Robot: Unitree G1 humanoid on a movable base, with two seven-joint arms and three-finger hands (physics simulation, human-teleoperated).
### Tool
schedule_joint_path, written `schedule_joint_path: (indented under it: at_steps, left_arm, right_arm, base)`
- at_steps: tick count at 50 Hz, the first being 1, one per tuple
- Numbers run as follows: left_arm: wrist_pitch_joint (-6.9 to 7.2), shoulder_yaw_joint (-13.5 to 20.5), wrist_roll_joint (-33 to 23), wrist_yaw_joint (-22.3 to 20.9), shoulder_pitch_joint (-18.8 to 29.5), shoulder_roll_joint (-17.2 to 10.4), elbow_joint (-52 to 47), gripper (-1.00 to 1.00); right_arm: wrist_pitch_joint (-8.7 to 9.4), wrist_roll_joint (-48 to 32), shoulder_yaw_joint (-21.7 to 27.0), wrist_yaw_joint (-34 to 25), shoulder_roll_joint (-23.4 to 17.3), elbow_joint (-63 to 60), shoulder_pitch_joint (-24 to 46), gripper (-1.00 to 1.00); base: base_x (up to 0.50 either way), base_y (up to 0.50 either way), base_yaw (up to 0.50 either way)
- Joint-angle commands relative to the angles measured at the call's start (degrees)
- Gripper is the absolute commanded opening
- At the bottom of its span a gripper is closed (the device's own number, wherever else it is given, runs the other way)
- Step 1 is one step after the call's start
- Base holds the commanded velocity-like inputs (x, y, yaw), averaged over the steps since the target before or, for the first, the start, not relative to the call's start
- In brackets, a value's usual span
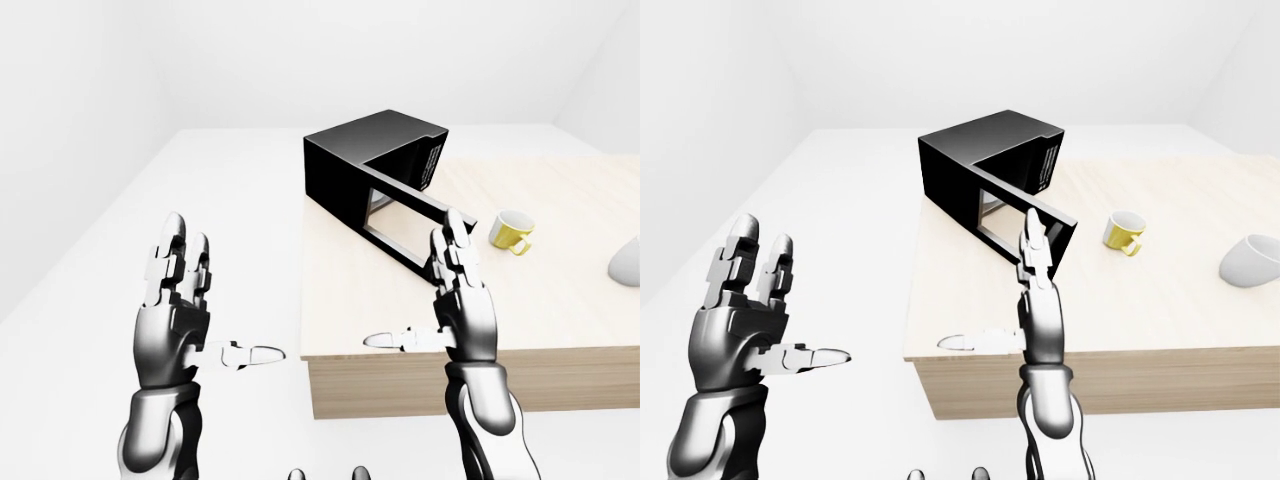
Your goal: Close the microwave.
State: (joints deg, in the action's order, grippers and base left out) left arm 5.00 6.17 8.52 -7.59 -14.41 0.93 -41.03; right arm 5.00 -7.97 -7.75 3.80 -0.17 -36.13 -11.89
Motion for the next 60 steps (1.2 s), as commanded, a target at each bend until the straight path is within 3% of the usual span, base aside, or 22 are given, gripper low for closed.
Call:
schedule_joint_path:
  at_steps: [1, 12, 33, 60]
  left_arm:
    - [0.00, -1.7, -2.1, -0.1, -0.7, -0.1, 0.1, 1.00]
    - [0.00, -1.8, -1.5, -1.5, -1.6, -0.1, -2.3, 1.00]
    - [0.00, -1.7, -1.0, -1.8, -1.5, 0.0, -2.3, 1.00]
    - [0.00, -0.9, 0.6, -1.0, -1.4, 0.3, -1.8, 1.00]
  right_arm:
    - [0.00, -0.3, 0.4, 1.0, 0.1, 0.3, 0.6, 1.00]
    - [0.00, 3.1, -0.2, -1.2, -0.5, -0.7, -0.4, 1.00]
    - [0.00, 2.2, -0.4, -0.7, -0.4, -0.4, -0.2, 1.00]
    - [0.00, 0.1, -1.3, -1.0, -1.0, 1.7, -0.7, 1.00]
  base:
    - [0.00, 0.00, 0.00]
    - [0.03, 0.00, 0.00]
    - [0.50, 0.00, 0.00]
    - [0.00, 0.00, 0.00]
